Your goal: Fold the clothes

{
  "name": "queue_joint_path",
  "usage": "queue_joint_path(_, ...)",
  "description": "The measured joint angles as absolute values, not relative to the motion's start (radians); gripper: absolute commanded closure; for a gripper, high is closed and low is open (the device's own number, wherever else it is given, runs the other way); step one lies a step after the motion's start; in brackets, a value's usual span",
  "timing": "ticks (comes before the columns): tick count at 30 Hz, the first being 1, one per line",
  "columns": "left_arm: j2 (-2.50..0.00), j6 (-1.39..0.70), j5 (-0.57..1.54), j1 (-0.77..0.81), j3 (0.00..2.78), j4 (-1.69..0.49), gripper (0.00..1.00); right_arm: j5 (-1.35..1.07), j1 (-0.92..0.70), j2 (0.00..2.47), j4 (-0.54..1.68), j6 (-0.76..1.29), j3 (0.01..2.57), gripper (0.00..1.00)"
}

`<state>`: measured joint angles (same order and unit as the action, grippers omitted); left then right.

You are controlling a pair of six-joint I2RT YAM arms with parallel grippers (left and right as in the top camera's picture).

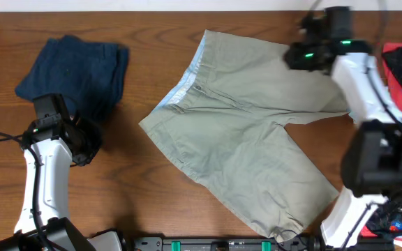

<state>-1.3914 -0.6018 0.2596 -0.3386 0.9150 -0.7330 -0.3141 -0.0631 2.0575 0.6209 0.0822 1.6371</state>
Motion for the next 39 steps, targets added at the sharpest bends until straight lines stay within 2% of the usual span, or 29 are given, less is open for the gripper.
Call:
queue_joint_path(9, -1.391, -0.601, 0.26, -0.339, 0.915, -0.786, 0.93, -0.257, -0.235, 2.27, 0.464, 0.098, 1.637, 0.81)
queue_joint_path(13, -1.391, -0.595, 0.26, -0.339, 0.915, -0.817, 0.83, -0.292, -0.287, 2.292, 0.387, 0.114, 1.639, 0.8)
queue_joint_path(14, -1.391, -0.59, 0.261, -0.339, 0.915, -0.824, 0.78, -0.309, -0.299, 2.297, 0.369, 0.117, 1.641, 0.81)
queue_joint_path(24, -1.391, -0.559, 0.26, -0.339, 0.915, -0.857, 0.76, -0.46, -0.541, 2.337, 0.261, 0.137, 1.645, 0.79)
queue_joint_path(29, -1.391, -0.552, 0.26, -0.339, 0.915, -0.865, 0.75, -0.578, -0.633, 2.355, 0.381, 0.078, 1.692, 0.74)
queue_joint_path(32, -1.391, -0.552, 0.26, -0.339, 0.915, -0.868, 0.75, -0.599, -0.643, 2.364, 0.535, 0.018, 1.75, 0.65)
queue_joint_path(34, -1.391, -0.551, 0.26, -0.339, 0.915, -0.872, 0.75, -0.554, -0.633, 2.365, 0.662, -0.01, 1.81, 0.61)
queue_joint_path(39, -1.391, -0.549, 0.26, -0.339, 0.915, -0.875, 0.75, -0.34, -0.551, 2.36, 0.908, -0.019, 1.996, 0.59)
